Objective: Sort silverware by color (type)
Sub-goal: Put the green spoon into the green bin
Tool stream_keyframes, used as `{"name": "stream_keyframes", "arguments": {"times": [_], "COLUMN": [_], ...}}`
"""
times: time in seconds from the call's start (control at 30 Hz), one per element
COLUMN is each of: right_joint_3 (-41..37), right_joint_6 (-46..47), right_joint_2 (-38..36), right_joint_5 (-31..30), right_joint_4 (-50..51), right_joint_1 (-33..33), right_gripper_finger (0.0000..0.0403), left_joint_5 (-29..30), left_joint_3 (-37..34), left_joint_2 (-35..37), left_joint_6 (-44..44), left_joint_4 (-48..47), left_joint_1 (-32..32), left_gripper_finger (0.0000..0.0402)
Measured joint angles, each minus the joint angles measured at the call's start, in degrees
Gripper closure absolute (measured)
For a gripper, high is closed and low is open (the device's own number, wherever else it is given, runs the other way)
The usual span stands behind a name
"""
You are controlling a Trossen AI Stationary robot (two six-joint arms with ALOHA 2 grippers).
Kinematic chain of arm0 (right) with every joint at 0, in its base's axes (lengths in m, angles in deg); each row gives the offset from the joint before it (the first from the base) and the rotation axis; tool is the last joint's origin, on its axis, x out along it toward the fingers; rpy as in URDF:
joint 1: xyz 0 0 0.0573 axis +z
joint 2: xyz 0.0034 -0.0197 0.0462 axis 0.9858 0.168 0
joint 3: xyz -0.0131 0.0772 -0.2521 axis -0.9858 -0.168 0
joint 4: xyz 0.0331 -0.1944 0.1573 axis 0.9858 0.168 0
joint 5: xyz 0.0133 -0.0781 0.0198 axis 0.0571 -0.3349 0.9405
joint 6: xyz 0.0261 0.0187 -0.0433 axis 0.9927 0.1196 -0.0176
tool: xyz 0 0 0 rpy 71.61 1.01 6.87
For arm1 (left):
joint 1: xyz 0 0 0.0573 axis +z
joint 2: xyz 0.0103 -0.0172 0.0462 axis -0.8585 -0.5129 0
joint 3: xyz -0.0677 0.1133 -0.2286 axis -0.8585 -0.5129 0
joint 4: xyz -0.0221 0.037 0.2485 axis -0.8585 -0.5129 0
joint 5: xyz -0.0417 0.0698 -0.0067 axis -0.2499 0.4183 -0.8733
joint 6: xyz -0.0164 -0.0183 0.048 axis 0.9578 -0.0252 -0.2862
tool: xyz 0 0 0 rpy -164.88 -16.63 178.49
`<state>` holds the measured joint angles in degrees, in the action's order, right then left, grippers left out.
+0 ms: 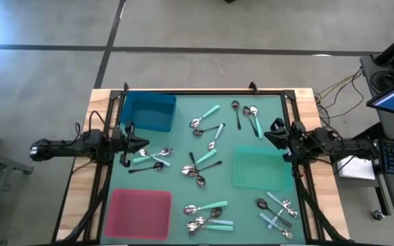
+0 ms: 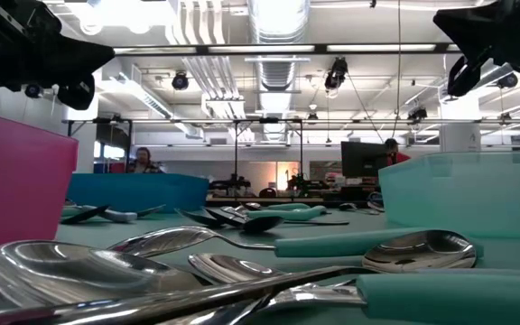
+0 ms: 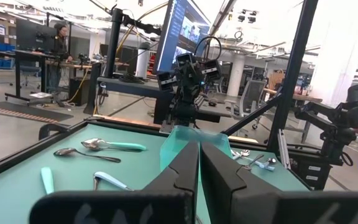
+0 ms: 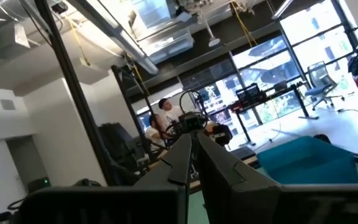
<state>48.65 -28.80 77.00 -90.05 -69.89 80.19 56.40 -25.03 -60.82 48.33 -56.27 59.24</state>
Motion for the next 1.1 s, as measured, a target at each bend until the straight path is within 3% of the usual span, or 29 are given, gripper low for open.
{"name": "stream_keyframes", "arguments": {"times": [0.23, 0.83, 1.1], "right_joint_3": [0.0, 0.9, 1.6], "right_joint_6": [-6.0, -4.8, -3.9], "right_joint_2": [0.0, 0.0, 0.1], "right_joint_5": [0.0, -1.8, -9.7], "right_joint_4": [0.0, -0.9, -1.2], "right_joint_1": [0.0, 0.0, 0.0], "right_gripper_finger": [0.0385, 0.0385, 0.0385], "left_joint_5": [0.0, 0.0, 0.4], "left_joint_3": [0.0, 0.0, 0.0], "left_joint_2": [0.0, 0.0, -0.7], "left_joint_6": [0.0, 0.0, 1.4], "left_joint_4": [0.0, 3.0, 3.9], "left_joint_1": [0.0, 0.0, 0.0], "left_gripper_finger": [0.0402, 0.0402, 0.0402]}}
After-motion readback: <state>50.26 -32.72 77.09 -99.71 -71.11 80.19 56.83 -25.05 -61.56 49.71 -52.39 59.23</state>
